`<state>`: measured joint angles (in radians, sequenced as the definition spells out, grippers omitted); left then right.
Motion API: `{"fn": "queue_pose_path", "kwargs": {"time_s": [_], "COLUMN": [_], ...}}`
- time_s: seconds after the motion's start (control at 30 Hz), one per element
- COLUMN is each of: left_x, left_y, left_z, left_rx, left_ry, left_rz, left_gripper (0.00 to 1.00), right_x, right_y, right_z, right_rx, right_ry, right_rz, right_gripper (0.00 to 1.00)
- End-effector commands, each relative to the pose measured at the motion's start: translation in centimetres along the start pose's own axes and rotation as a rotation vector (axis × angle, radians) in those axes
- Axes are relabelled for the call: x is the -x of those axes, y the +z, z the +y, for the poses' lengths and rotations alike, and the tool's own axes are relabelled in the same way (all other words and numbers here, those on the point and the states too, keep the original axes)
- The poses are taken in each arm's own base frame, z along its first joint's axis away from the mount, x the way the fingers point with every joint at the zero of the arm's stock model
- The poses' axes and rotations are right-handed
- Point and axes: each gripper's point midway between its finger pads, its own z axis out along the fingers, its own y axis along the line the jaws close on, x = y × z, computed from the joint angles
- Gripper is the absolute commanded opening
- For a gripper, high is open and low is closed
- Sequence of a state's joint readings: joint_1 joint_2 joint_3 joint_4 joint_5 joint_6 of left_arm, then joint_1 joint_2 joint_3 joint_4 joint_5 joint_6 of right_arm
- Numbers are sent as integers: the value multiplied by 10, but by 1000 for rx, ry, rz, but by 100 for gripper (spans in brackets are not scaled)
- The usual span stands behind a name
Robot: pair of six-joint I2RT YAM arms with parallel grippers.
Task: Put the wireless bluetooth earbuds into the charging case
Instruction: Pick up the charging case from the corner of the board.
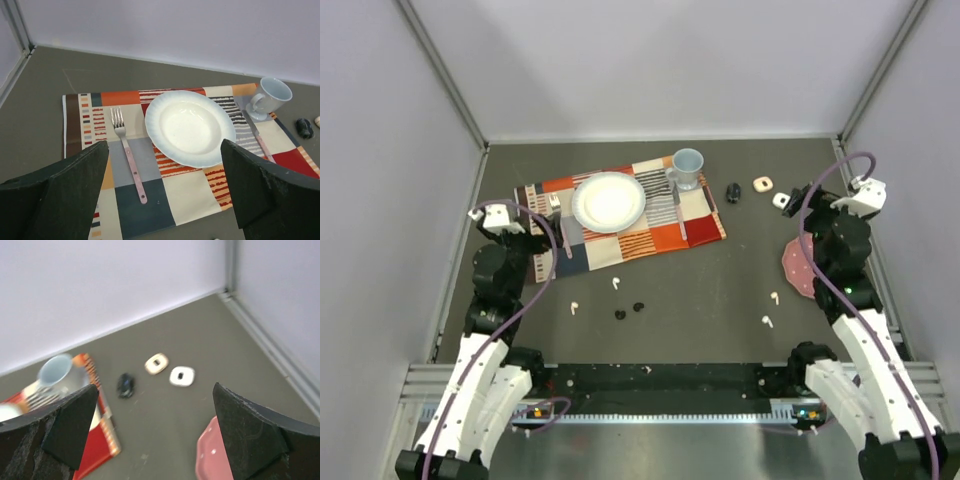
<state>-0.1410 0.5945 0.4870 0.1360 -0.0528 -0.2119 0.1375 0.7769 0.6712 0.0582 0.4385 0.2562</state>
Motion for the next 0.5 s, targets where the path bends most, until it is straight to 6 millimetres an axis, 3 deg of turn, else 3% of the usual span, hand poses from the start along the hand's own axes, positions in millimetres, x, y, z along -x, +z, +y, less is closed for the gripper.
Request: {"fn": "queue_pose_path", "kwargs": {"time_s": [0.0,0.1,0.17,0.3,0.47], "left_x": [23,26,20,14,-4], "left_y": [-13,-22,-32,-42,-54], "left_z": [19,30,36,29,22], "left_rx": [167,223,267,201,141], "left_ry": [-77,-16,-55,16,13], "left_rz": [42,75,101,136,173], "left_gripper": [99,99,99,99,99], "right_x": [-40,-30,-23,-19,-43], "right_y": [-38,-42,-37,-28,-28], "right_z": [37,43,35,40,48], "right_rx": [265,289,224,190,220], "right_ry": [67,106,111,44,42], "right_rz": [185,167,168,276,389], "right_gripper": [99,99,99,99,99]}}
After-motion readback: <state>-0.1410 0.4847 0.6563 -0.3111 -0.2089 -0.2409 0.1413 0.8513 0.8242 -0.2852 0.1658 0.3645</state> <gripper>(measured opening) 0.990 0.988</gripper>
